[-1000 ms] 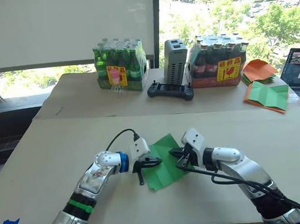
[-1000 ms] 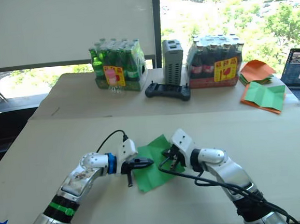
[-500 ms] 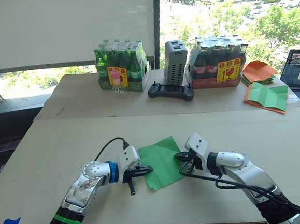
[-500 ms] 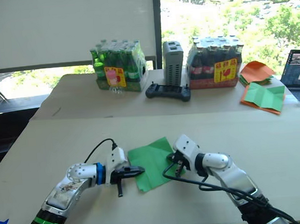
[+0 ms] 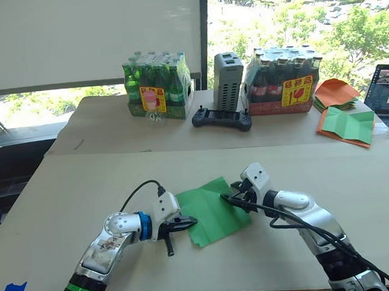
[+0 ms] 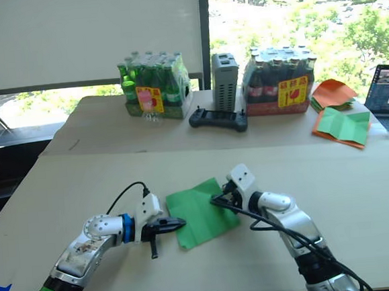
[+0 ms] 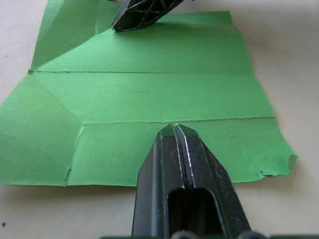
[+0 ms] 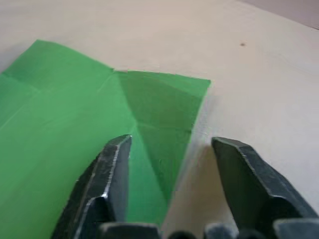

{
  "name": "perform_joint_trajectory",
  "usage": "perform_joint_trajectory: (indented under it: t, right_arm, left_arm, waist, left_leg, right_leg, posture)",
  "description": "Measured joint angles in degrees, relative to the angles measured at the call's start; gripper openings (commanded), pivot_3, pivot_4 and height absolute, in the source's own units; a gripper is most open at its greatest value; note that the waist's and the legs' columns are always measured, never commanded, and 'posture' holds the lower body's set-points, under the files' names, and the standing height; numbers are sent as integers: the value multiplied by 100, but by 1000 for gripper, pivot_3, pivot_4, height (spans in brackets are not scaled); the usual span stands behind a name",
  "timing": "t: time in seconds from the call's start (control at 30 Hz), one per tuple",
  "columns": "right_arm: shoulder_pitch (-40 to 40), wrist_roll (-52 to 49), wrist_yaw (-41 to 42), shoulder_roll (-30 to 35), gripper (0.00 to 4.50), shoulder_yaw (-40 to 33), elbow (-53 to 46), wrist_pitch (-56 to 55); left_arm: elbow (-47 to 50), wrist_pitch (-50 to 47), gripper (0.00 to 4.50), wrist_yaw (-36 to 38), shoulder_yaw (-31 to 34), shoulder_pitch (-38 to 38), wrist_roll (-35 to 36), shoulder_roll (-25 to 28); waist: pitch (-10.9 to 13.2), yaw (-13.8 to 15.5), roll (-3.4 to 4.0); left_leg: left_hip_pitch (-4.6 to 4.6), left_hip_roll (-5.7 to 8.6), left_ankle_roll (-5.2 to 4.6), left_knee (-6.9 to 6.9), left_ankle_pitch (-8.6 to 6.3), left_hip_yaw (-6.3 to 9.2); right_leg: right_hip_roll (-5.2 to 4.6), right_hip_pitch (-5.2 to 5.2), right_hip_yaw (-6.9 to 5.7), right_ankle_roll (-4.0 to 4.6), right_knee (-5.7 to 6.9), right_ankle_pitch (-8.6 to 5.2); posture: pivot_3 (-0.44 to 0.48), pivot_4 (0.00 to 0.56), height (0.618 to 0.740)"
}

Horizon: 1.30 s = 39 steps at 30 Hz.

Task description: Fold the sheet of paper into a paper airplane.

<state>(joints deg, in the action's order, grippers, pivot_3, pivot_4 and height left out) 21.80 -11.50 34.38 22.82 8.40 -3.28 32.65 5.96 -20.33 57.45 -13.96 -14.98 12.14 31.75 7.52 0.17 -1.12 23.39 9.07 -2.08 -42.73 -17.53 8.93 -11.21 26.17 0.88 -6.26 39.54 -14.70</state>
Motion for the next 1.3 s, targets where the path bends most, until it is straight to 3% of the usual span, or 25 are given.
perform_joint_trajectory:
  t: [0.27,0.57,0.6,0.9,1.3]
  right_arm:
    - [222,-63,70,-186,2971,-26,401,-91]
    - [222,-128,156,-306,148,-62,401,9]
    - [222,-135,162,-307,66,-64,400,20]
    - [132,-314,166,-313,66,-155,289,79]
    - [-977,-41,-1112,-560,66,-409,-1780,172]
  left_arm:
    - [-1,4,0,-8,1,-1,-6,3]
    - [9,3,0,-9,5,4,-6,22]
    - [10,3,0,-10,5,5,-6,23]
    - [21,2,0,-9,8,4,-2,53]
    - [-16,-367,0,-62,389,-78,142,329]
  waist:
    - [0,-13,0]
    - [0,-26,0]
    - [0,-28,0]
    - [0,-35,1]
    - [2,-40,3]
  left_leg:
    - [-1,0,0,-1,0,0]
    - [-1,0,0,-1,0,0]
    - [-1,0,0,-1,0,0]
    - [0,0,0,-1,0,0]
    - [8,1,3,1,1,1]
  right_leg:
    - [0,0,1,0,4,0]
    - [0,2,1,0,9,0]
    - [0,2,1,0,9,0]
    - [0,3,1,0,10,0]
    - [2,17,4,0,20,-1]
  posture:
    - [0,150,675]
    - [0,150,675]
    - [0,150,675]
    - [0,150,675]
    - [0,150,675]
